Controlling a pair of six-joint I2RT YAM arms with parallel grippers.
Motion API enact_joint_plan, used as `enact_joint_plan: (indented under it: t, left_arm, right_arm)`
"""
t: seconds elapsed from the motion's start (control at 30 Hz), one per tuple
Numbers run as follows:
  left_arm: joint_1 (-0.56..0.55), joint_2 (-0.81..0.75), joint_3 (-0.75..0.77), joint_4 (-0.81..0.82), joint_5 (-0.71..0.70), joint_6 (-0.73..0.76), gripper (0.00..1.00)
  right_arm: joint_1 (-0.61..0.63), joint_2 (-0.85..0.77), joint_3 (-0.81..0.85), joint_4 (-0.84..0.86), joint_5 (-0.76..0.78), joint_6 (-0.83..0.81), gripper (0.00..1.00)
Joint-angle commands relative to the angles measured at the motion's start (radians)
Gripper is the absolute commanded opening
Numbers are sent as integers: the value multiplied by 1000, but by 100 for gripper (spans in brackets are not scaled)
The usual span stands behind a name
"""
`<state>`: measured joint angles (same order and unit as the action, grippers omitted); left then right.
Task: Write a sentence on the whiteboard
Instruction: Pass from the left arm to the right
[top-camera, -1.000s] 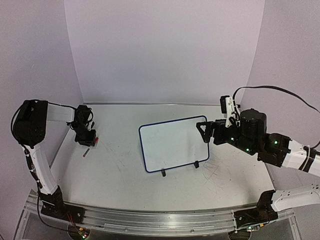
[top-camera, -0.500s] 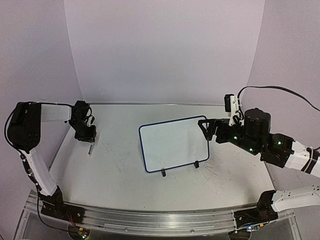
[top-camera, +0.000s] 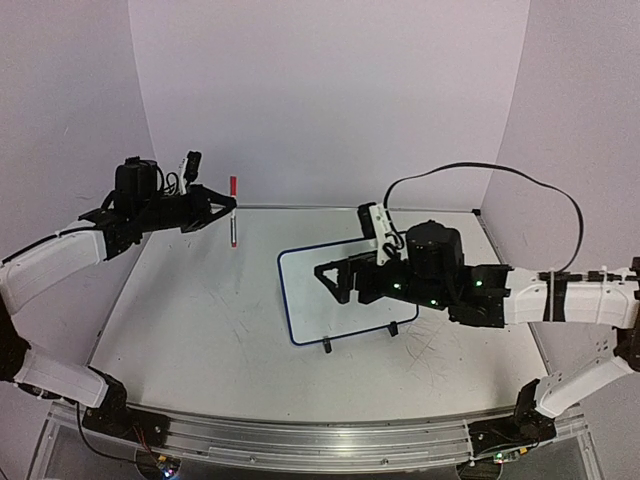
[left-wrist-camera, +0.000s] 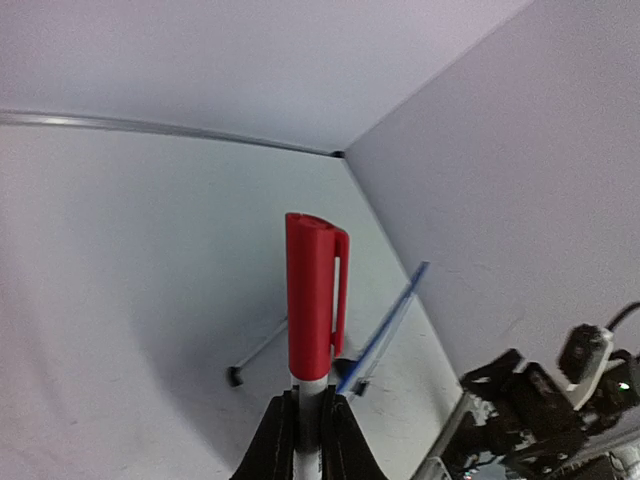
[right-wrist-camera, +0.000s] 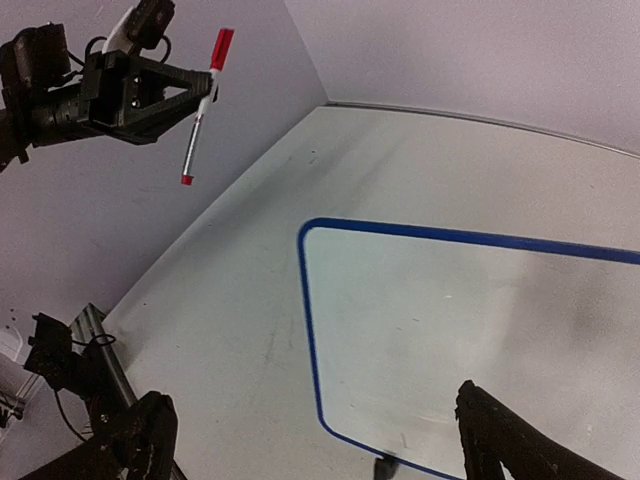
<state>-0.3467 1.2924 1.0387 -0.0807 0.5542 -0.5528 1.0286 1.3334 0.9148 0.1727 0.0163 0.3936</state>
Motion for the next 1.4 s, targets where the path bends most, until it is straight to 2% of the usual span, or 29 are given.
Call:
enact_joint_plan:
  t: [0.0,0.1,0.17,0.4,0.6,0.73,1.0,1.17,1.27,1.3,1.37]
  left_arm:
    - [-100,-45,-102,398,14,-212,0]
    - [-142,-56,-144,527,-26,-297,0]
    - [-164,-54,-167,604,-37,-348,0]
    - [-235,-36,-178,690,-65,-400,0]
    - [-256,-37,-208,734,-73,-429,0]
    - [-262,-43,-223,755,-82,-438,0]
    - [-268,-34,-230,784,-83,-446,0]
    - [-272,-37,-238,797,-88,-453,0]
    - [-271,-36,-237,799,-88,-448,1]
    - [-271,-36,-238,799,-86,-443,7]
    - [-271,-40,-249,798,-87,-431,37]
  right_arm:
    - [44,116,100,279,-79,33,97]
    - [46,181,98,461,-71,104,97]
    - [45,226,135,520,-99,108,94]
    - [44,375,300,550,-126,108,84]
    - [38,430,362,550,-72,127,63]
    - [35,466,402,547,-88,124,43]
    - [25,495,441,547,-119,136,34]
    - [15,512,453,547,-135,162,14]
    - [7,513,455,547,-153,166,6]
    - [4,506,447,547,-156,164,3]
    - [-3,481,415,547,-165,154,0]
